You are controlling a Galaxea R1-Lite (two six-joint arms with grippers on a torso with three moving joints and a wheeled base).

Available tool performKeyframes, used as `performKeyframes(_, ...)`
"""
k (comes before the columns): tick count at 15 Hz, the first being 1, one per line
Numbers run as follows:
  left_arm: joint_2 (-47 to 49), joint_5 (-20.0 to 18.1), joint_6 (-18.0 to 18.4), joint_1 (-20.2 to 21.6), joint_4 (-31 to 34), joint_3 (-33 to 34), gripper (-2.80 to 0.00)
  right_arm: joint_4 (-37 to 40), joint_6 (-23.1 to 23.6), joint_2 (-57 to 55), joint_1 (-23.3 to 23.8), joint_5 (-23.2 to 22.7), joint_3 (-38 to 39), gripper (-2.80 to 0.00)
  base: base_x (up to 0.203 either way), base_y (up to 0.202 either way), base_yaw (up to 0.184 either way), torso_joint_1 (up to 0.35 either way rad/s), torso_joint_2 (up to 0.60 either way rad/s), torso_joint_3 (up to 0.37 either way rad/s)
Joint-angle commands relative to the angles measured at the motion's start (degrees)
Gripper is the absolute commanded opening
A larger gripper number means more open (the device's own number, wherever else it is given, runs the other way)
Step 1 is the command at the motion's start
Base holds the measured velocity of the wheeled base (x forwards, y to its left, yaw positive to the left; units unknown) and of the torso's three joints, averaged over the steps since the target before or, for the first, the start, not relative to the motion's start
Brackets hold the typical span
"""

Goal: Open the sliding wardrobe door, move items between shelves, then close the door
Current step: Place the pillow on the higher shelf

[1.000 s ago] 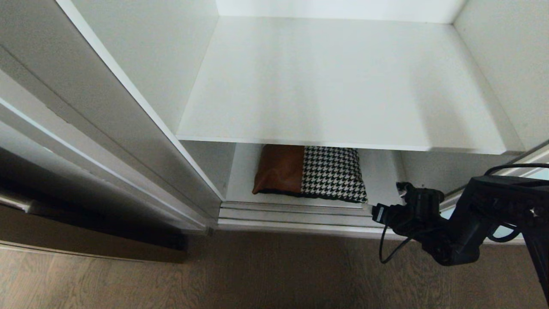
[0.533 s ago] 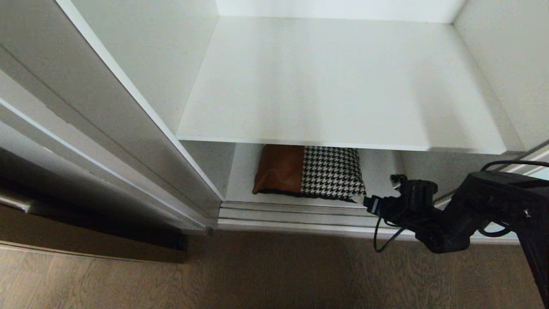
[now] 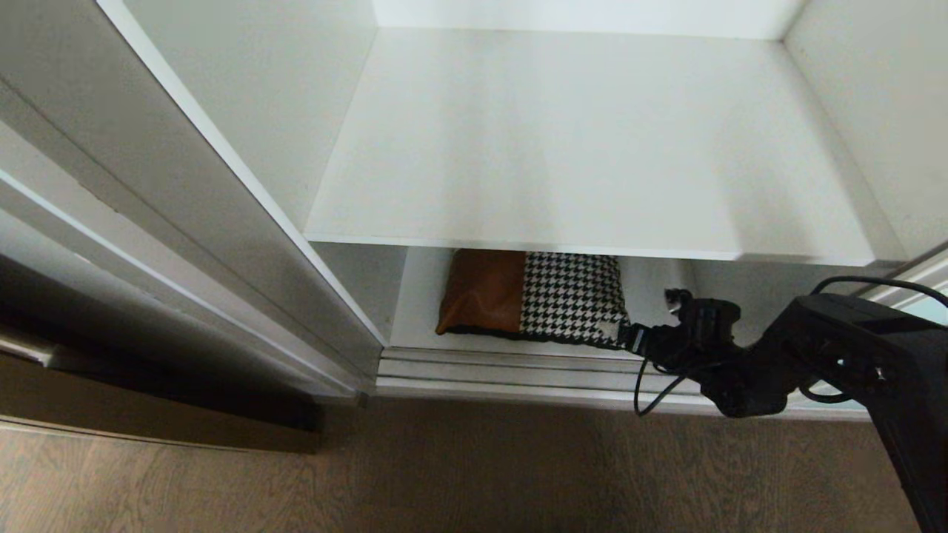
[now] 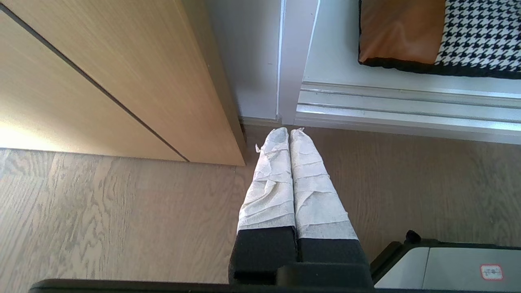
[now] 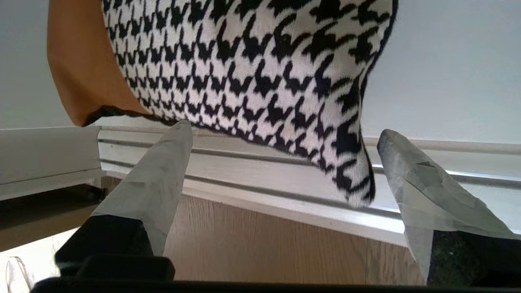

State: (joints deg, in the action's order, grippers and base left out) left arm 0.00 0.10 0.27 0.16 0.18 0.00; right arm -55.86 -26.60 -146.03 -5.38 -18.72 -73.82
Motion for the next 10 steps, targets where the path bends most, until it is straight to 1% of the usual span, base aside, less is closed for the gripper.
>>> performKeyframes(1,0.09,-0.01,0.0,0.02,-0.01,0.09,-2.8,0.57,-0.03,-0.74,0.01,-0.18,-1.32,0.0,0.0,0.0,0.0,0.0,0.0,0.0)
performKeyframes(10,0.09,-0.01,0.0,0.02,-0.01,0.09,-2.8,0.49,0.04,-0.75,-0.16,-0.62,-0.63,0.0,0.0,0.0,0.0,0.0,0.0,0.0)
